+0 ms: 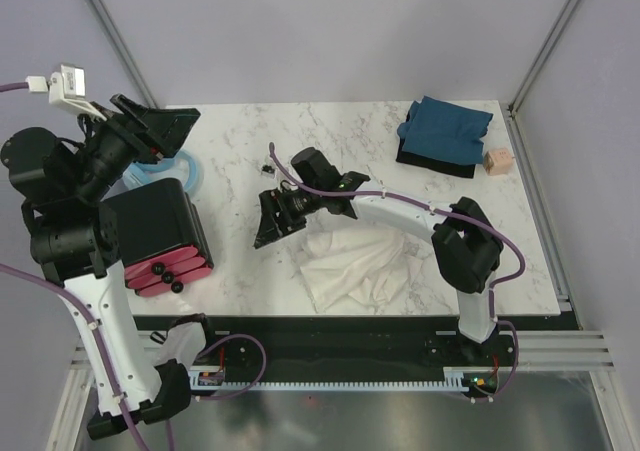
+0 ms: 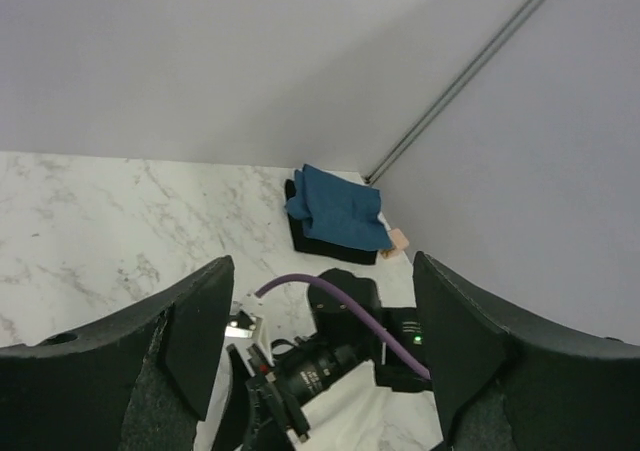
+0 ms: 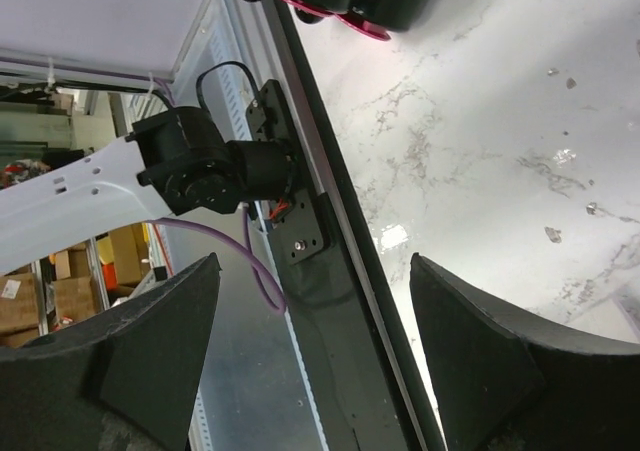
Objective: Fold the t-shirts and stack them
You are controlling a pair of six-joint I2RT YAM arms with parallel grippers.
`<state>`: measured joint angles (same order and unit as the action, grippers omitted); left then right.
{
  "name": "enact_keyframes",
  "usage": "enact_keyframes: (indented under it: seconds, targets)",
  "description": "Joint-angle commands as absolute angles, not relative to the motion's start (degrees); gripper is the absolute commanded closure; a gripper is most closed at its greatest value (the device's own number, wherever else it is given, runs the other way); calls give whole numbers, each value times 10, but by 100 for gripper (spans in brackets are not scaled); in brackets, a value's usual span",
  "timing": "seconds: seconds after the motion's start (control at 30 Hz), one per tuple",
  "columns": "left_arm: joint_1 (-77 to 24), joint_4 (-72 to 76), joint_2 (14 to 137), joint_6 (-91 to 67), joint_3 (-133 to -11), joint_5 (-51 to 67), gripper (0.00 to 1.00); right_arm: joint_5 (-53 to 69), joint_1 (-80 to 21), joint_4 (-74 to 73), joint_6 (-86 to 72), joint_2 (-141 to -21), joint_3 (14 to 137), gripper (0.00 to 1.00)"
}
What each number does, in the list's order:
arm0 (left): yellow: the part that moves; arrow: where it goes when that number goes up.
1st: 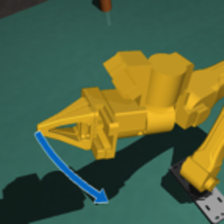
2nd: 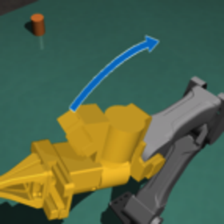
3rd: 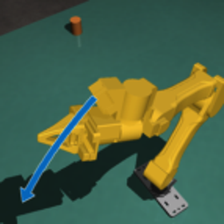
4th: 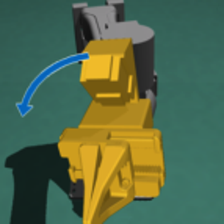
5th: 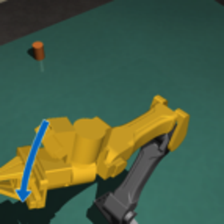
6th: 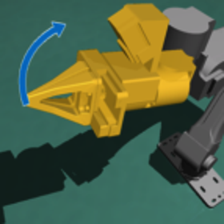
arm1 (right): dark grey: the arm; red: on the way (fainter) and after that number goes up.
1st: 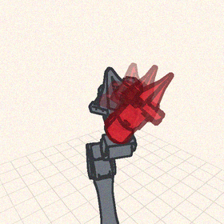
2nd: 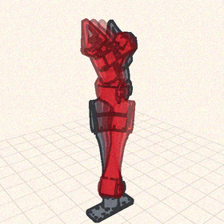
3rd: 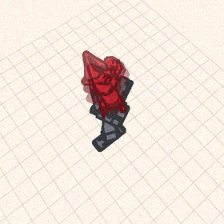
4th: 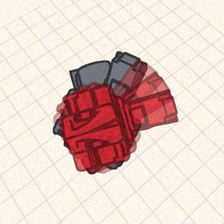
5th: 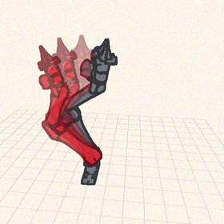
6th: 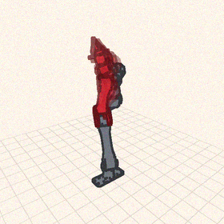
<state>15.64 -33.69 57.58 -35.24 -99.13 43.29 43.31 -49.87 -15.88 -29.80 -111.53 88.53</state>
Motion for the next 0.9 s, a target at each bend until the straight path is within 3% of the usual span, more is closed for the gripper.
enact_keyframes:
  seconds: [0.0, 0.17, 0.5, 0.73, 0.87]
  targets:
    - [157, -295, 575, -271, -923, 375, 21, 468, -497, -112, -309, -1131, 916, 15]
    - [158, -264, 566, -231, -827, 320, 22, 465, -498, -109, -309, -1137, 925, 16]
    - [158, -208, 494, -149, -686, -34, 21, 467, -498, -114, -295, -1157, 969, 16]
    - [159, -343, 519, -170, -695, -350, 22, 469, -499, -114, -294, -1149, 966, 16]
    - [180, -331, 502, -161, -628, -442, 27, 475, -499, -113, -295, -1146, 956, 16]
